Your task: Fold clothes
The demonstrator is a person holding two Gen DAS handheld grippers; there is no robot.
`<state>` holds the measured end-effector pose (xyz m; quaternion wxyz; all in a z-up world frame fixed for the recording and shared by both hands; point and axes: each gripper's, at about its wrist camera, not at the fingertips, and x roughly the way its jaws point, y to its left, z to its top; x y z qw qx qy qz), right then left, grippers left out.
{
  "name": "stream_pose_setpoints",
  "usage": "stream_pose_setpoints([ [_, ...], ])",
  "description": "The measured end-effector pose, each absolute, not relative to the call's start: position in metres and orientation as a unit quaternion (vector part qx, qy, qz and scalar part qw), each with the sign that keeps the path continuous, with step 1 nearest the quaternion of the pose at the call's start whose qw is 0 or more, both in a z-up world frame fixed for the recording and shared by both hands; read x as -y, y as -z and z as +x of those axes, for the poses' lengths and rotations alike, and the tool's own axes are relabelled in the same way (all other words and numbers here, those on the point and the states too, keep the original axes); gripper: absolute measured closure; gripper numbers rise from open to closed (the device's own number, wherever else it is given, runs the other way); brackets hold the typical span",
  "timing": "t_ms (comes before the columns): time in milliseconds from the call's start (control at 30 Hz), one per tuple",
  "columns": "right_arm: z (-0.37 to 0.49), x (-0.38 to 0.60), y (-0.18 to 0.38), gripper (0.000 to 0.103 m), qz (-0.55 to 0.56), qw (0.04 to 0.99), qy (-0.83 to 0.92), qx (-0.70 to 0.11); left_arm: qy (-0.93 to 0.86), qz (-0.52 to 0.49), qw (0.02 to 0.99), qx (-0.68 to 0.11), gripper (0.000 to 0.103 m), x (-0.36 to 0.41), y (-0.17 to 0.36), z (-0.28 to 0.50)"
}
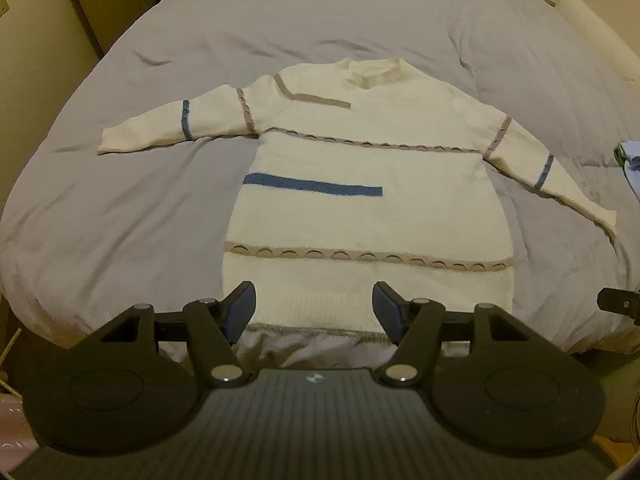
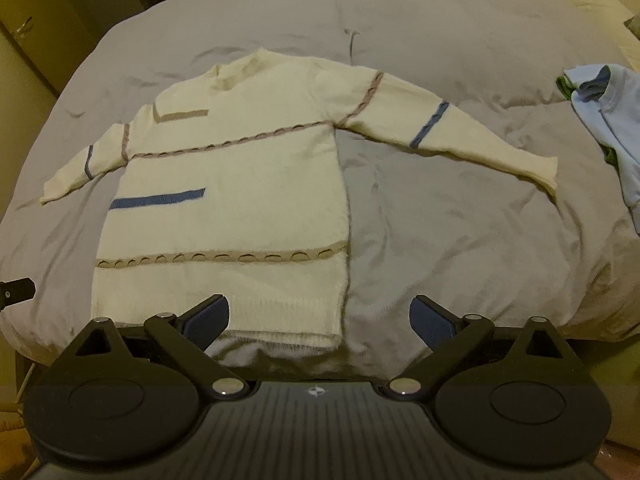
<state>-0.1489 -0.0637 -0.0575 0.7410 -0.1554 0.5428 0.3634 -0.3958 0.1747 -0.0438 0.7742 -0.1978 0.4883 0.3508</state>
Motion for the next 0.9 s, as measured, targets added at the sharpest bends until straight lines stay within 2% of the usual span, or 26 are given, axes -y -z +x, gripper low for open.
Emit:
stream_pose_setpoints([
  [900,-0.139,0.093,0.075,0.004,-0.163,0.721,-0.349,-0.576,-0.337,-0.179,0.761,-0.524,0.038,-0.146,0.055,-0.378],
])
